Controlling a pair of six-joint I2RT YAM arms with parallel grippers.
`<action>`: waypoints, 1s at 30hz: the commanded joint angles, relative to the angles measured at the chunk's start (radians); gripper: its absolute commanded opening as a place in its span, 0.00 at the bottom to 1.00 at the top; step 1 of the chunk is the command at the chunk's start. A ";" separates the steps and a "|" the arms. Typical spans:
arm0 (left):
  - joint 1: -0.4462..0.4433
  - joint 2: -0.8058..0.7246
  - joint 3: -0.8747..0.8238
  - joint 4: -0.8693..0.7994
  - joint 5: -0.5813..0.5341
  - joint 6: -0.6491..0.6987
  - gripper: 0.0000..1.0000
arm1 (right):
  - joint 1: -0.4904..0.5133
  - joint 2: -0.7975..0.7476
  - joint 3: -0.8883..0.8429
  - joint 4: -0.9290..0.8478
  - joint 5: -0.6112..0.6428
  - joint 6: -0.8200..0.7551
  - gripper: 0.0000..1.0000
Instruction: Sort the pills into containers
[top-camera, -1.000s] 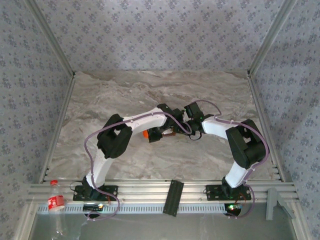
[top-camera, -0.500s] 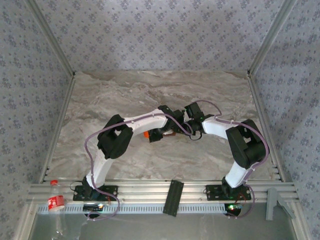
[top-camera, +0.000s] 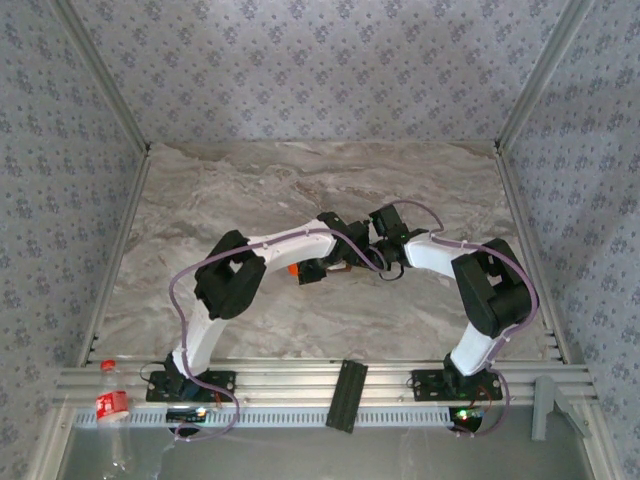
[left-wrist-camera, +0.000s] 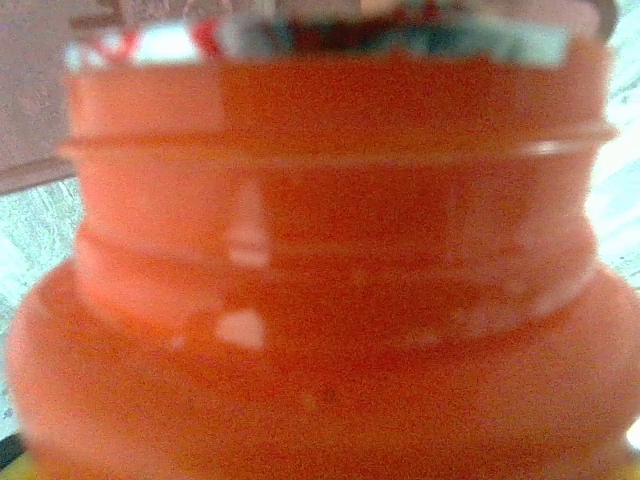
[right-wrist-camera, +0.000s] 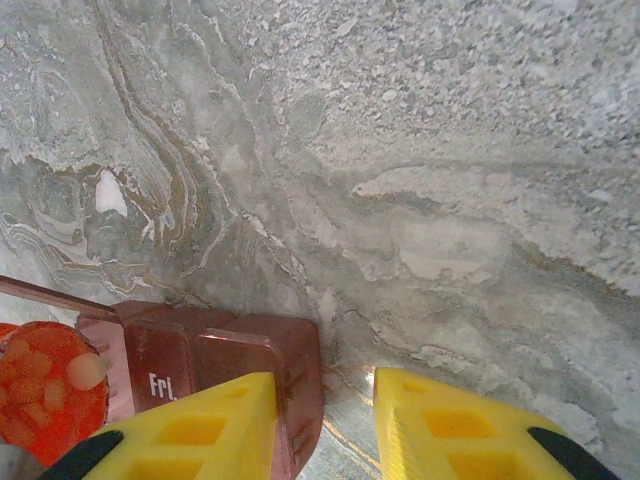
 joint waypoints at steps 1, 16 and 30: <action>-0.016 -0.040 0.000 -0.027 0.013 0.026 0.00 | -0.001 0.002 -0.013 -0.015 -0.001 0.013 0.33; 0.014 -0.060 -0.058 0.023 0.052 0.007 0.00 | -0.001 -0.009 -0.013 -0.022 0.003 0.013 0.33; 0.081 -0.156 -0.164 0.171 0.136 -0.043 0.00 | -0.002 -0.015 0.000 -0.047 0.009 0.004 0.33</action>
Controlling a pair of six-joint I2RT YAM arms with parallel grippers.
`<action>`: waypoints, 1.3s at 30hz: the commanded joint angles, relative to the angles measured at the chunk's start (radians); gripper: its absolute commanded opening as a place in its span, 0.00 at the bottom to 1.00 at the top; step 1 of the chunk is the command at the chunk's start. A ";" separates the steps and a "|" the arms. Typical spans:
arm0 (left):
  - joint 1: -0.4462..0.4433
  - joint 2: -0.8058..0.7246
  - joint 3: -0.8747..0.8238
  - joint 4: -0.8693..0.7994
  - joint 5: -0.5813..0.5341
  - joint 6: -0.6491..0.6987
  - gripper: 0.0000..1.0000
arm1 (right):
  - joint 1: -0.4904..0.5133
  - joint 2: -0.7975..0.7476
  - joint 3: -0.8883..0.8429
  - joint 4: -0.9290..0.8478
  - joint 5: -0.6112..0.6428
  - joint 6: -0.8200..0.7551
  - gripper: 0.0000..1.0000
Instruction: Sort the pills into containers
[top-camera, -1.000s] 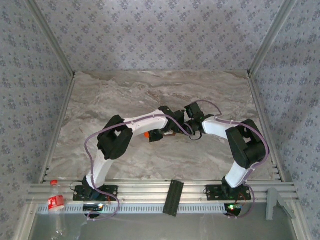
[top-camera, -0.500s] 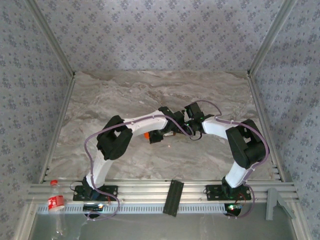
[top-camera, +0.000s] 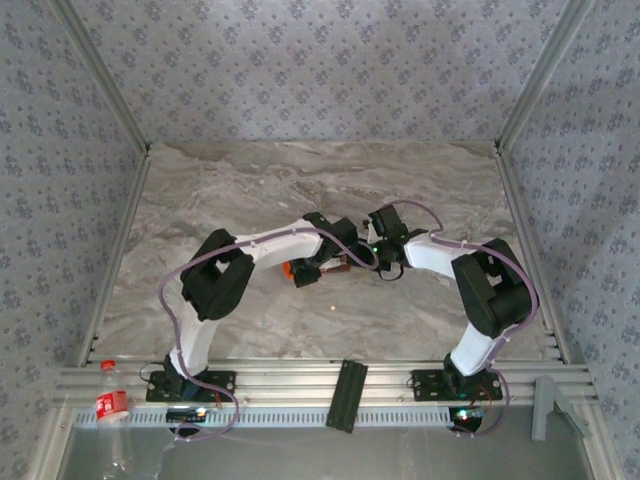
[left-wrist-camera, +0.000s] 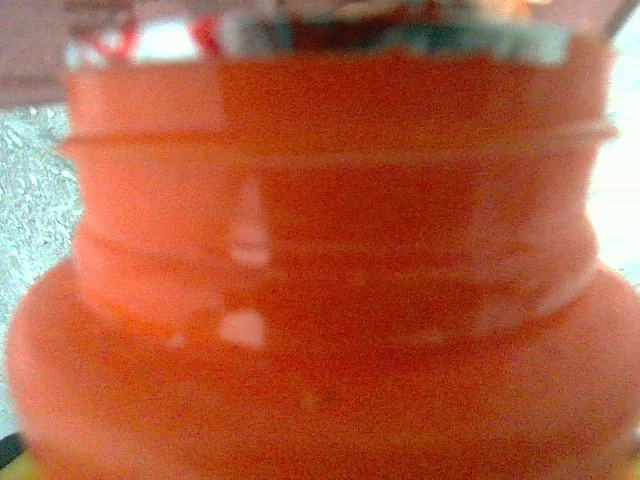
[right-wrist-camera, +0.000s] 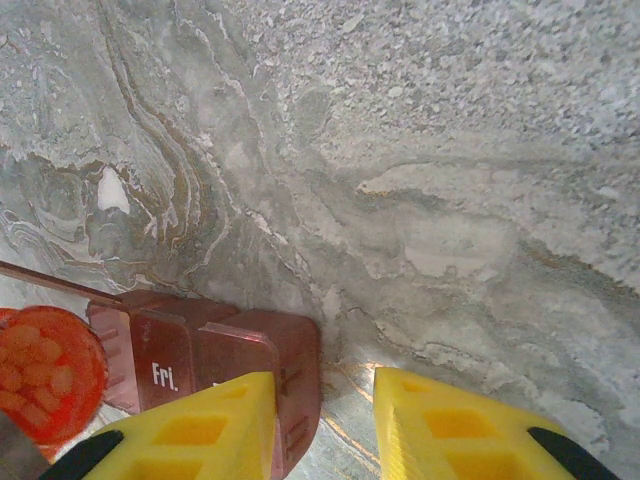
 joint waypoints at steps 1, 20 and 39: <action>0.026 -0.073 -0.023 0.039 0.043 -0.026 0.00 | -0.002 -0.013 0.002 -0.050 0.009 0.004 0.33; 0.068 -0.197 -0.199 0.229 0.209 -0.043 0.00 | -0.002 -0.026 0.056 -0.120 0.039 -0.008 0.33; 0.136 -0.320 -0.374 0.573 0.365 -0.105 0.00 | -0.030 -0.084 0.202 -0.299 0.075 -0.049 0.51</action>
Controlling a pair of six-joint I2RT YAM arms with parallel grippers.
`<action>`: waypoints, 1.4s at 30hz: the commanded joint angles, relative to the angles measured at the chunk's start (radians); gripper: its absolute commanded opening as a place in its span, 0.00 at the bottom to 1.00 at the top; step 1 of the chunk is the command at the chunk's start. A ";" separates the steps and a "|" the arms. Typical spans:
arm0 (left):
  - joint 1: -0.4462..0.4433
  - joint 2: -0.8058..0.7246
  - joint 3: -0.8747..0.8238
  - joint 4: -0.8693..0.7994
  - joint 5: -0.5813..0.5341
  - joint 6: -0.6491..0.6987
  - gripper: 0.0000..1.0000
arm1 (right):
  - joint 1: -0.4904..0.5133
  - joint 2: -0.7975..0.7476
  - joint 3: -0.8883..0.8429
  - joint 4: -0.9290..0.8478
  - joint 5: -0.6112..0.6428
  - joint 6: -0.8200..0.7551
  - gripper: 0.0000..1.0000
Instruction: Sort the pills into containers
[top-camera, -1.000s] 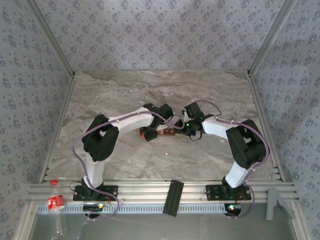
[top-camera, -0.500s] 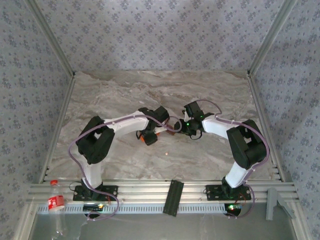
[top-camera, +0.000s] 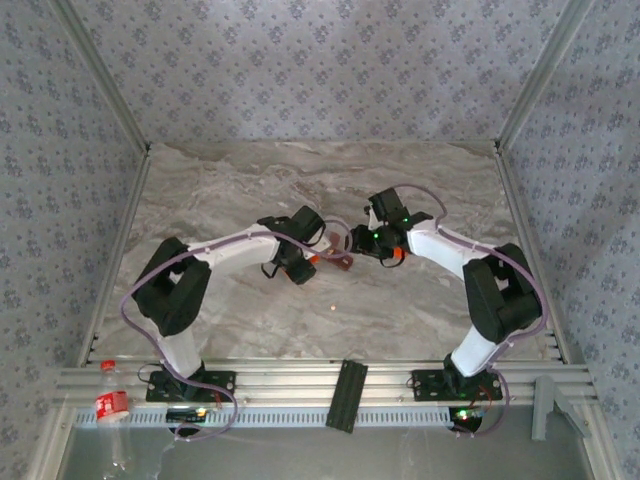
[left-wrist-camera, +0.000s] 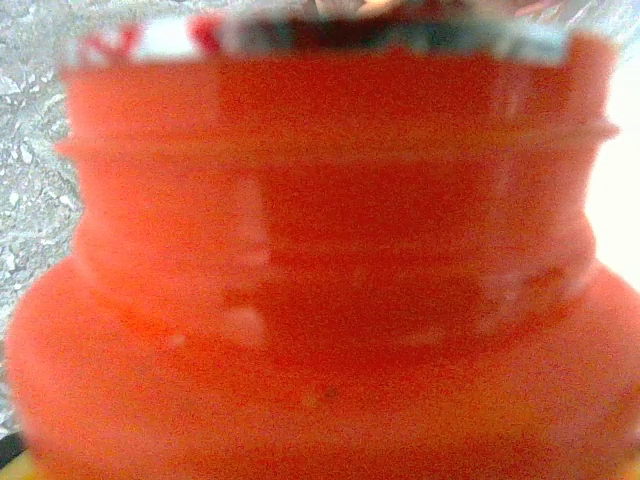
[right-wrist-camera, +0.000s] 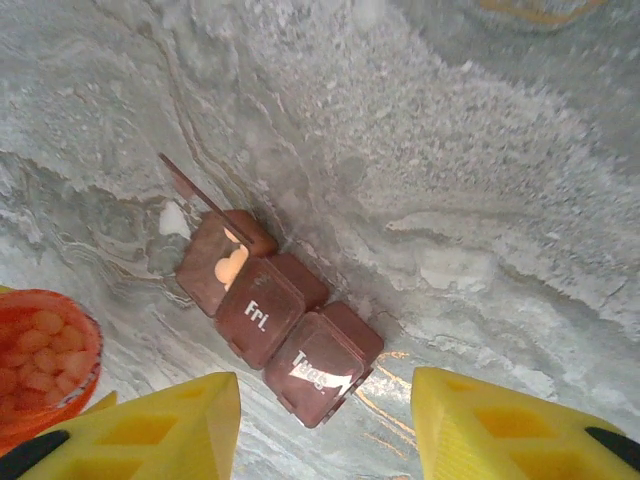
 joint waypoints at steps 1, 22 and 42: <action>0.009 -0.053 -0.035 0.133 0.054 -0.030 0.00 | -0.024 -0.039 0.042 -0.085 0.033 -0.025 0.52; 0.020 -0.290 -0.214 0.806 0.121 -0.110 0.00 | -0.202 -0.062 0.134 -0.373 0.233 -0.167 0.69; 0.082 -0.379 -0.237 1.353 0.425 -0.252 0.00 | -0.219 0.127 0.248 -0.435 0.280 -0.230 0.72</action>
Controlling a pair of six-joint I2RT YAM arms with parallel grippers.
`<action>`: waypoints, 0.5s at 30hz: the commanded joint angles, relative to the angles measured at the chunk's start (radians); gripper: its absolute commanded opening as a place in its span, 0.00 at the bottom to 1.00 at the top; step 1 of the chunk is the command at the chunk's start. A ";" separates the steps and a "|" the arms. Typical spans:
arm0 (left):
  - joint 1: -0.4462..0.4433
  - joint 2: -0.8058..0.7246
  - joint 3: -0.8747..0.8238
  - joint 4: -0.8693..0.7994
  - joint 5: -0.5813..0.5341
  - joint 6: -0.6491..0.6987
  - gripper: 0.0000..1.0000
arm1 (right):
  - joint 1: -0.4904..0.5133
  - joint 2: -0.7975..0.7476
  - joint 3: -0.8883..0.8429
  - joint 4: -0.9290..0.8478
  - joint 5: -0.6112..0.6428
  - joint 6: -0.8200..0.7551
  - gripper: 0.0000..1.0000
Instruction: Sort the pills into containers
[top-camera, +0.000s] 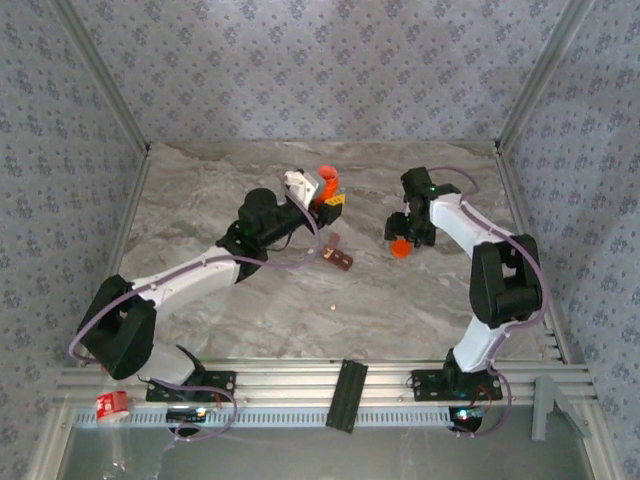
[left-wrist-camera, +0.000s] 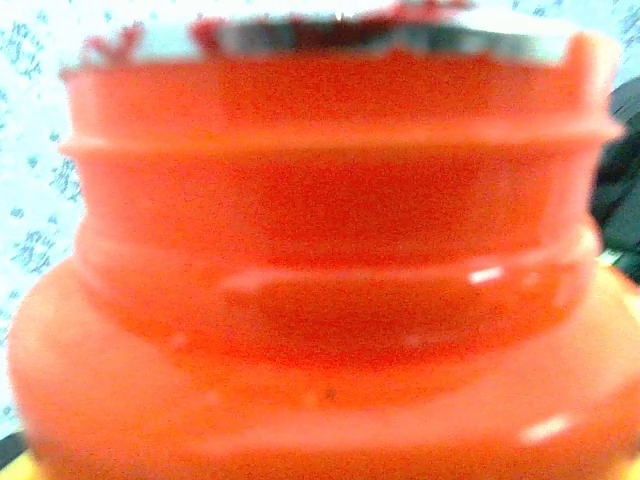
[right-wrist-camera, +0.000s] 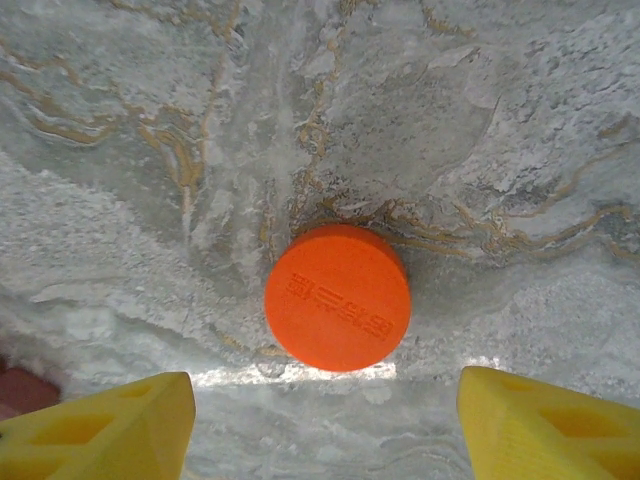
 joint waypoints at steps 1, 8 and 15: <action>0.041 -0.037 0.029 0.140 0.144 -0.081 0.00 | -0.003 0.048 0.044 -0.042 0.018 -0.025 0.72; 0.093 -0.029 0.030 0.196 0.288 -0.155 0.00 | -0.003 0.139 0.082 -0.045 0.041 -0.034 0.72; 0.120 -0.020 0.002 0.245 0.327 -0.200 0.00 | -0.002 0.173 0.086 -0.035 0.039 -0.040 0.69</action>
